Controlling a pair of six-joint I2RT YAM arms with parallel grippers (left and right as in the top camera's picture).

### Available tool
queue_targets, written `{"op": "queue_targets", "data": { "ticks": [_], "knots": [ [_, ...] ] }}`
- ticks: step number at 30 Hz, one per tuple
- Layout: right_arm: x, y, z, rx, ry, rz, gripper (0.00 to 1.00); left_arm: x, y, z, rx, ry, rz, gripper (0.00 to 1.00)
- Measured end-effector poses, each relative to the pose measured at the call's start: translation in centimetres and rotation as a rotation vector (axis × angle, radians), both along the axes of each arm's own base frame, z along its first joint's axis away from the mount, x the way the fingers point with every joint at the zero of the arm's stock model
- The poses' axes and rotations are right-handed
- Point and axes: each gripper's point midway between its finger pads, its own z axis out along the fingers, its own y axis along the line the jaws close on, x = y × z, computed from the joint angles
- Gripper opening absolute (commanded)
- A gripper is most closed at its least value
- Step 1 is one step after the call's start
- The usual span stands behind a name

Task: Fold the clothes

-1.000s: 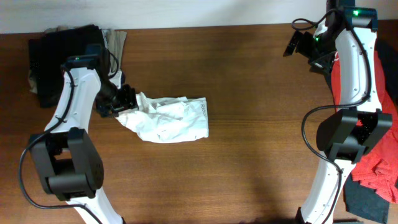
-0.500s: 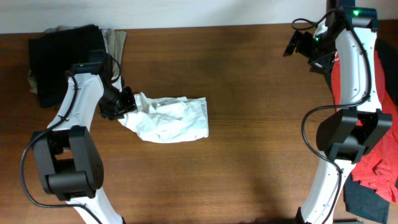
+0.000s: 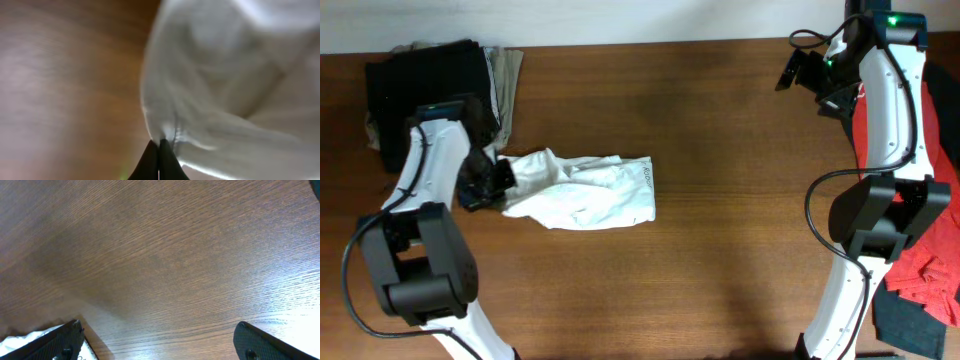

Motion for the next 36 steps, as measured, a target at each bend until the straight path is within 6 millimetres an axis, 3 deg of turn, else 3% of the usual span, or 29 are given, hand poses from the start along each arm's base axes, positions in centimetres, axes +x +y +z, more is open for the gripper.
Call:
{"op": "queue_targets", "data": {
  "ticks": [3, 7, 8, 9, 10, 13, 16, 21, 26, 29, 31, 33, 36],
  "knots": [
    [0.0, 0.0, 0.0, 0.000, 0.000, 0.001, 0.98, -1.2, 3.3, 0.1, 0.031, 0.034, 0.079, 0.01],
    [0.0, 0.0, 0.0, 0.000, 0.000, 0.000, 0.99, -2.2, 5.8, 0.2, 0.044, 0.051, 0.147, 0.03],
    [0.0, 0.0, 0.0, 0.000, 0.000, 0.000, 0.99, -2.3, 6.2, 0.2, 0.054, 0.053, 0.153, 0.15],
    [0.0, 0.0, 0.0, 0.000, 0.000, 0.000, 0.99, -2.4, 6.5, 0.2, 0.069, 0.056, 0.150, 0.38],
    [0.0, 0.0, 0.0, 0.000, 0.000, 0.000, 0.99, -2.4, 6.7, 0.2, 0.084, 0.060, 0.146, 0.38],
    [0.0, 0.0, 0.0, 0.000, 0.000, 0.001, 0.99, -2.5, 7.1, 0.2, 0.104, 0.064, 0.144, 0.54],
    [0.0, 0.0, 0.0, 0.000, 0.000, 0.000, 0.99, -2.8, 7.1, 0.6, 0.109, 0.078, 0.141, 0.54],
    [0.0, 0.0, 0.0, 0.000, 0.001, 0.000, 0.99, -1.9, 7.4, 4.4, 0.114, 0.039, 0.145, 0.54],
    [0.0, 0.0, 0.0, 0.000, 0.001, 0.000, 0.99, -3.2, 5.3, 9.2, 0.053, -0.061, 0.155, 0.54],
    [0.0, 0.0, 0.0, 0.000, 0.001, 0.000, 0.98, -4.0, 3.5, 14.5, 0.073, -0.241, 0.115, 0.56],
    [0.0, 0.0, 0.0, 0.000, 0.001, 0.000, 0.99, -4.8, 1.2, 17.6, 0.075, -0.354, 0.049, 0.56],
    [0.0, 0.0, 0.0, 0.000, 0.001, 0.000, 0.99, -5.1, -1.0, 19.0, 0.065, -0.411, -0.021, 0.58],
    [0.0, 0.0, 0.0, 0.000, 0.000, 0.000, 0.99, -3.9, -5.4, 19.6, 0.033, -0.480, -0.173, 0.59]
  ]
}}
